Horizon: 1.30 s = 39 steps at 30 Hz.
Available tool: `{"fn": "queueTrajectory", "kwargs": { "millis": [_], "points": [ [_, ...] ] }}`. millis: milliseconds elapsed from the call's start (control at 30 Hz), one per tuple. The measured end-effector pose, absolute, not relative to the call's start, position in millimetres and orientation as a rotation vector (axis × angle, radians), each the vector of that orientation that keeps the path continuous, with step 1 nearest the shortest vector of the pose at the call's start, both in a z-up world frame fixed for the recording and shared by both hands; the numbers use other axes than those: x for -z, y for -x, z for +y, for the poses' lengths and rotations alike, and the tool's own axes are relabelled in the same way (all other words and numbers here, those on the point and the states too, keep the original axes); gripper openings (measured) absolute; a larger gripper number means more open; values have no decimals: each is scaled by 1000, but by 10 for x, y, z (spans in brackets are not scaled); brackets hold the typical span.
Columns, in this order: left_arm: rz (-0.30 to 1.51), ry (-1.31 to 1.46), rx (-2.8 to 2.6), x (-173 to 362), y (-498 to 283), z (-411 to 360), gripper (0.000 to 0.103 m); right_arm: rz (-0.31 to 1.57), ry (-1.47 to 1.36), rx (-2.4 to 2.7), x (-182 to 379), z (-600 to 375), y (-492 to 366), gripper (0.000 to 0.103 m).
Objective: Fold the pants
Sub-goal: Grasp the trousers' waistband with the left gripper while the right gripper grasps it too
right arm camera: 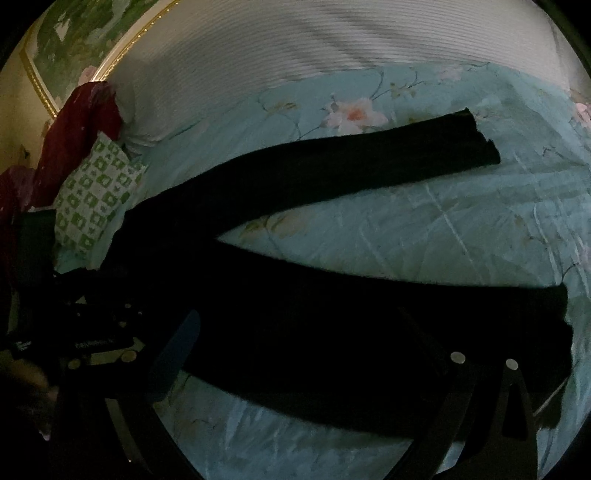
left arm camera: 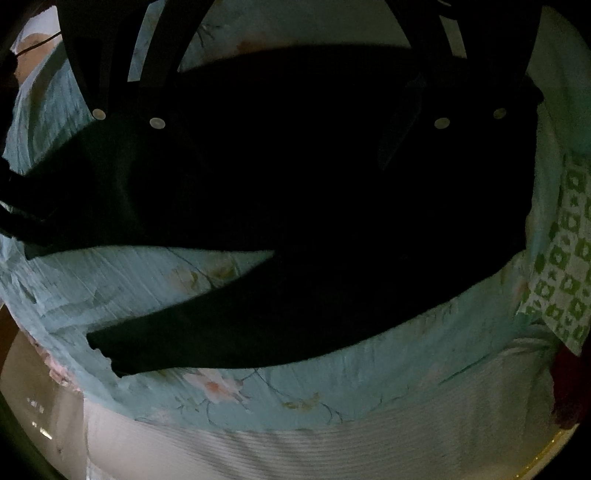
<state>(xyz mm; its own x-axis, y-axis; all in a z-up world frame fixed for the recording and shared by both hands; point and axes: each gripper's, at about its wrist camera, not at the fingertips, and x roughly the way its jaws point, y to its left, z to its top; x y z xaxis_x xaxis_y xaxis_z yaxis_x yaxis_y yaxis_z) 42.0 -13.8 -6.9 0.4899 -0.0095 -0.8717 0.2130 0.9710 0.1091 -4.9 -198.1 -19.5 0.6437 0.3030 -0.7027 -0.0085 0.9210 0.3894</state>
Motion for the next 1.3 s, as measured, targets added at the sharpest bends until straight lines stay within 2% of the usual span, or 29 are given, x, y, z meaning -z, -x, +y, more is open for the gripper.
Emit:
{"fn": "queueTrajectory", "kwargs": {
  "millis": [667,933,1300],
  "points": [
    [1029,-305,235,-161,-1794,-366,86,886,-345,-129,-18,-2989,-1105,101],
    [1105,-338,294,-6,-2416,-484,86,928,-391,-71,137,-3589,-1635,101],
    [1170,-393,365,286,-3063,-648,86,976,-333,-71,325,-3859,-2151,101]
  ]
}}
